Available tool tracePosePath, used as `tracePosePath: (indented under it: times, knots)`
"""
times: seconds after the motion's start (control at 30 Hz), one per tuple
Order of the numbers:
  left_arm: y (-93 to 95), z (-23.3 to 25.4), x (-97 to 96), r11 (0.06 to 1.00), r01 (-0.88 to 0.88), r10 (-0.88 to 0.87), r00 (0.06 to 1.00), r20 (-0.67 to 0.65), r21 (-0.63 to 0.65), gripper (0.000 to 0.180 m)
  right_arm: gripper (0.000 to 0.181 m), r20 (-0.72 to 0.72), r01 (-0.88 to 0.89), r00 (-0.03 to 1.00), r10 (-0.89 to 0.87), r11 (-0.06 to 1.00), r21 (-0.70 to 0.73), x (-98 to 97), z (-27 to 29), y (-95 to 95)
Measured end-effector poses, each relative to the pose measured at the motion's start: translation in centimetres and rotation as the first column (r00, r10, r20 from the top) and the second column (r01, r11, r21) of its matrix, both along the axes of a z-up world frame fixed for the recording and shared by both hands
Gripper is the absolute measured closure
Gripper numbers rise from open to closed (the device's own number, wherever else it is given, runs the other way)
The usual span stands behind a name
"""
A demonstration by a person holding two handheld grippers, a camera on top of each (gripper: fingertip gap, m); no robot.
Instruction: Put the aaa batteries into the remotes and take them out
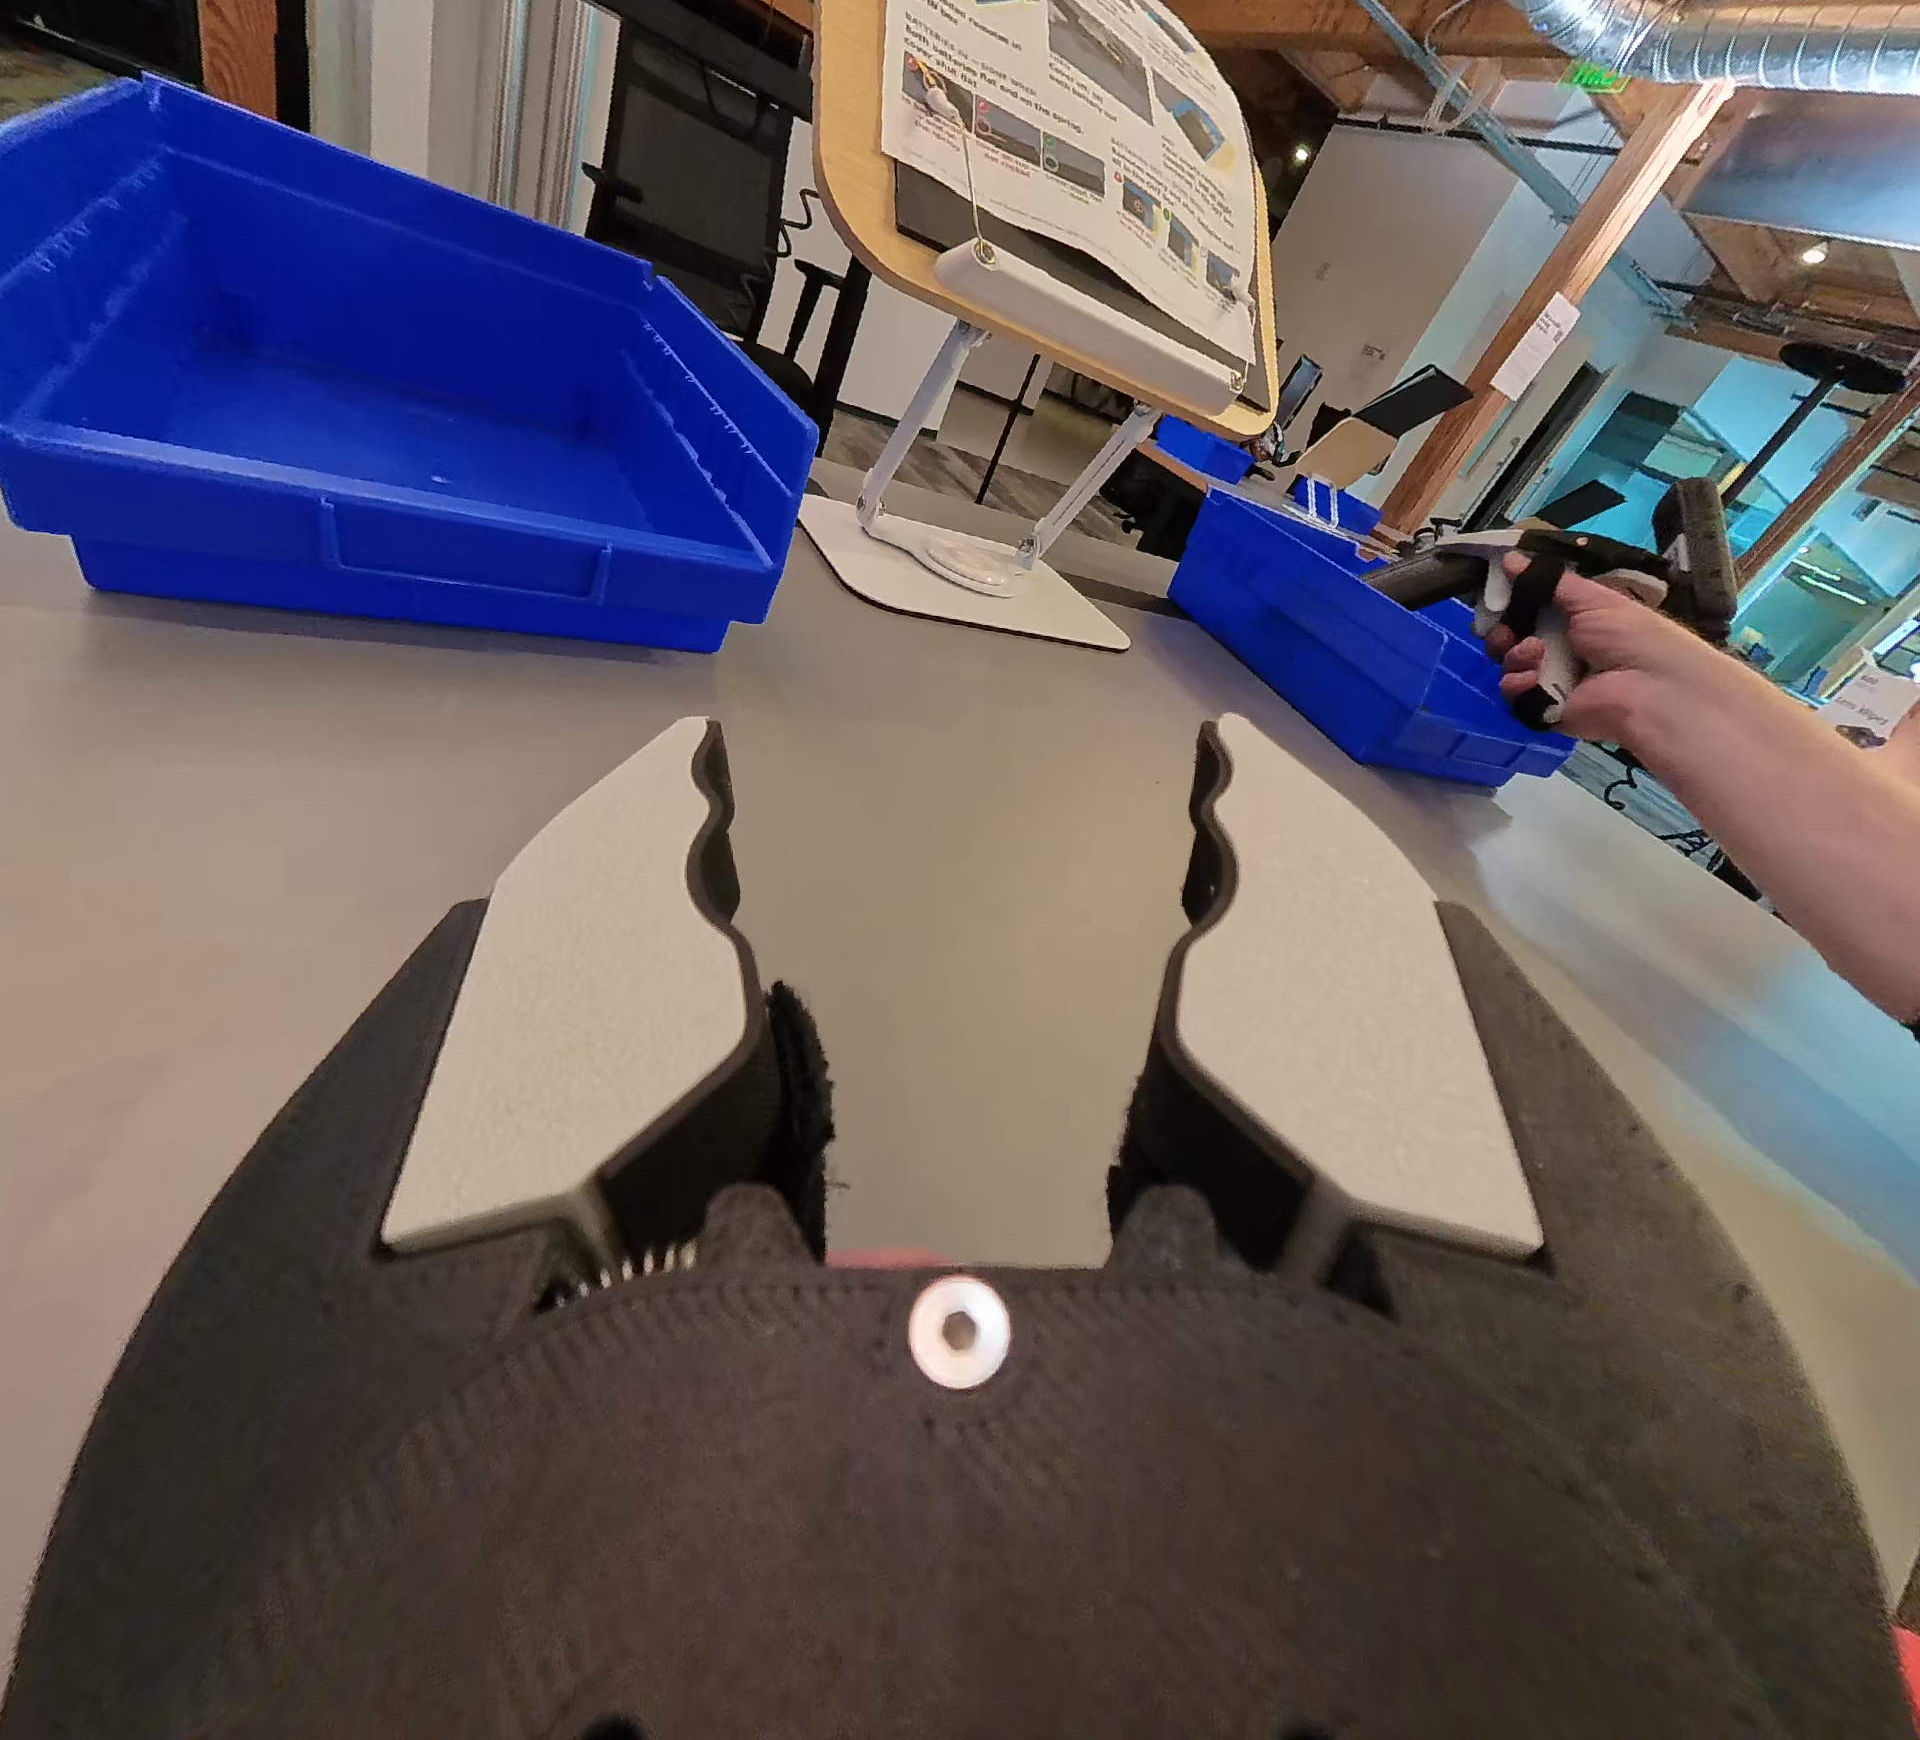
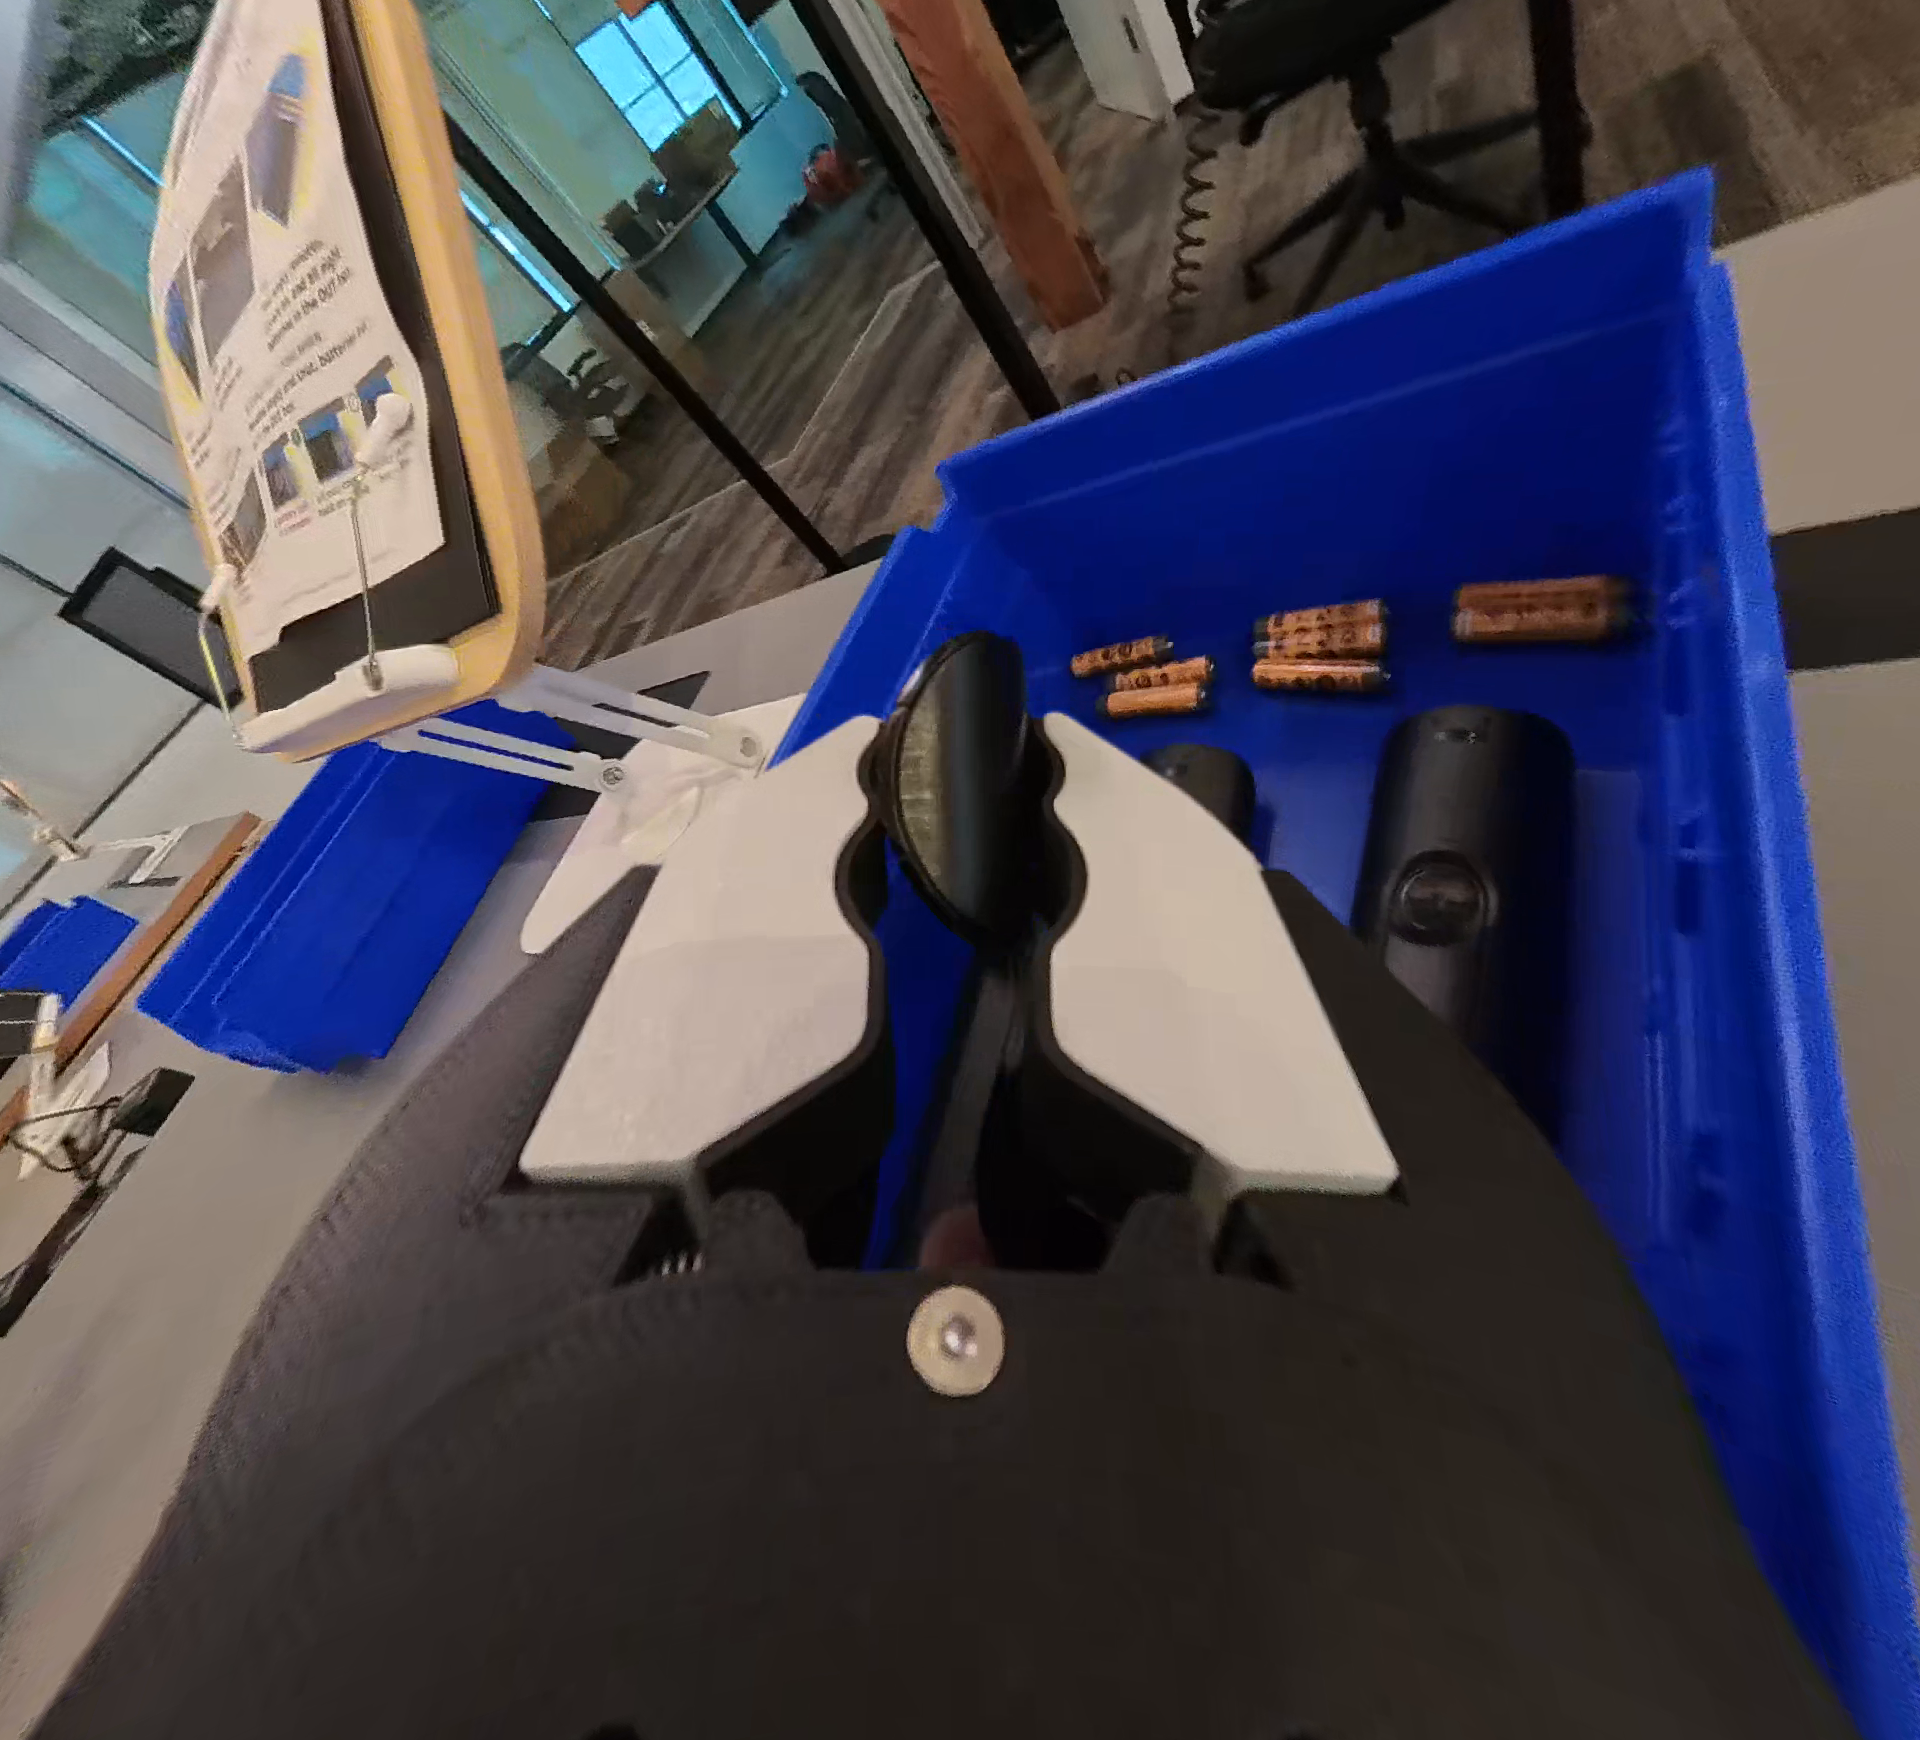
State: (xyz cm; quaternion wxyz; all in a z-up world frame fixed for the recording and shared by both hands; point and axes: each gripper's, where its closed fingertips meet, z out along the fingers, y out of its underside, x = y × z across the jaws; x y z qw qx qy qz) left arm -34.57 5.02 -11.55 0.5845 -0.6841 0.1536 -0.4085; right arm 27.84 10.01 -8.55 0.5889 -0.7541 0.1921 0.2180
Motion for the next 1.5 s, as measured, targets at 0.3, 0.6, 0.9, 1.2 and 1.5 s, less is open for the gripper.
tracePosePath:
  times: [0.3, 0.6, 0.9, 1.2, 1.5]
  knots:
    - [0.0, 0.1, -0.1, 1.0, -0.005, 0.005, 1.0, 0.003, 0.007, 0.095, 0.134, -0.077, -0.008, 0.997, 0.006, 1.0, -0.029, 0.4, -0.4, 0.6]
    - [0.0, 0.1, -0.1, 1.0, -0.008, 0.008, 1.0, 0.006, 0.01, 0.095, 0.127, -0.044, 0.007, 0.999, -0.008, 1.0, -0.026, 1.6, 0.6, 0.5]
    - [0.1, 0.1, -0.1, 1.0, -0.009, 0.009, 1.0, 0.006, 0.004, 0.095, 0.137, 0.088, -0.003, 0.996, 0.003, 1.0, 0.005, 2.9, 3.3, 0.0]
    - [0.0, 0.1, -0.1, 1.0, -0.011, 0.011, 1.0, 0.006, 0.01, 0.095, 0.128, 0.405, -0.034, 0.914, -0.032, 0.987, 0.155, 0.5, 9.8, -6.6]
    - [-0.1, 0.3, -0.1, 0.999, -0.024, 0.024, 1.0, -0.004, 0.035, 0.096, 0.118, 0.747, 0.2, 0.634, -0.198, 0.976, 0.089, 6.1, 2.6, -12.3]
